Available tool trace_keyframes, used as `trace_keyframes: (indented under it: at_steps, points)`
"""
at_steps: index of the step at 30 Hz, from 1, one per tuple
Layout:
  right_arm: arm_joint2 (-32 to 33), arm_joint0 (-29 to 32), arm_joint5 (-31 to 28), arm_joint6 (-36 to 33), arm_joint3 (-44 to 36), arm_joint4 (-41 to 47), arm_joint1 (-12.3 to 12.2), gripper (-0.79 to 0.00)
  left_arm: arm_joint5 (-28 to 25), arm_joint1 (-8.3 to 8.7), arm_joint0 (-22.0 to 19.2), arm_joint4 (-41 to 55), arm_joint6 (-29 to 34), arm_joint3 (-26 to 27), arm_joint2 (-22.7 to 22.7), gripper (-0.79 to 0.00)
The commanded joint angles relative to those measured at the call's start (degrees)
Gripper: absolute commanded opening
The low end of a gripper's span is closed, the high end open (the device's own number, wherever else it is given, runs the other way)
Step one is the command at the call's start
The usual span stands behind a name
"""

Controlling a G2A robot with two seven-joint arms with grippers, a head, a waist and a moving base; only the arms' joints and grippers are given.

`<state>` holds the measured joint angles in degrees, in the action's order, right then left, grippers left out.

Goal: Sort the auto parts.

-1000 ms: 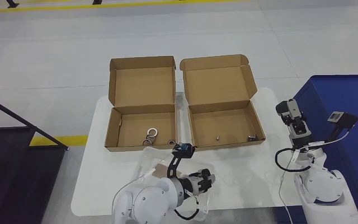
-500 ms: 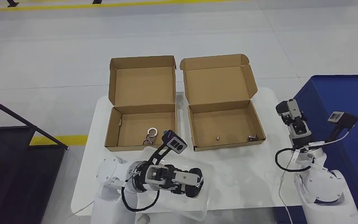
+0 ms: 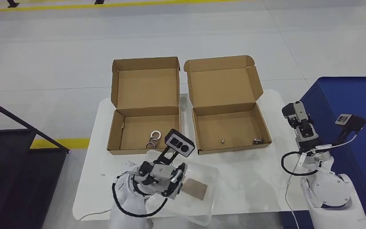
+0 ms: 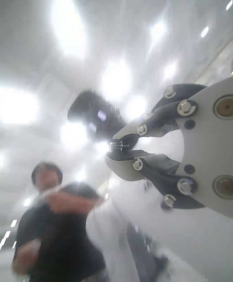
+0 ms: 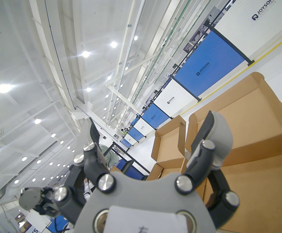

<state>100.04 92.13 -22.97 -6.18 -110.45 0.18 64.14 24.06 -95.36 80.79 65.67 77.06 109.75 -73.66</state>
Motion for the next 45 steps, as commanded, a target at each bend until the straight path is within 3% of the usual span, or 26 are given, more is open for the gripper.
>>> trace_keyframes:
  at_steps: [1,6,11,14,16,19,21,34,38,45]
  points:
    - [0.0,0.0,0.0,0.0,0.0,0.0,0.0,0.0,5.8,-0.07,0.8,12.6,-3.0,1.6,2.4,-0.785]
    - [0.0,0.0,0.0,0.0,0.0,0.0,0.0,0.0,13.6,0.21,2.2,23.0,-11.0,4.2,6.1,-0.785]
    - [0.0,0.0,0.0,0.0,0.0,0.0,0.0,0.0,15.5,0.69,2.6,24.2,-14.0,6.0,8.0,-0.785]
    - [0.0,0.0,0.0,0.0,0.0,0.0,0.0,0.0,13.9,0.92,2.6,23.8,-14.0,6.6,8.3,-0.785]
    - [0.0,0.0,0.0,0.0,0.0,0.0,0.0,0.0,8.3,1.02,2.0,19.4,-13.3,7.5,7.3,-0.785]
    - [0.0,0.0,0.0,0.0,0.0,0.0,0.0,0.0,-11.0,1.15,0.5,3.2,-14.3,7.9,3.6,-0.785]
    - [0.0,0.0,0.0,0.0,0.0,0.0,0.0,0.0,-19.5,1.16,0.1,-2.0,-14.5,6.9,2.7,-0.785]
    - [0.0,0.0,0.0,0.0,0.0,0.0,0.0,0.0,-54.2,2.6,-4.2,-27.8,-12.6,13.6,-11.0,-0.785]
    - [0.0,0.0,0.0,0.0,0.0,0.0,0.0,0.0,-61.0,3.1,-3.7,-33.4,-11.8,15.6,-13.1,-0.785]
    - [0.0,0.0,0.0,0.0,0.0,0.0,0.0,0.0,-64.2,4.26,-3.5,-41.9,-12.9,18.3,-14.1,-0.785]
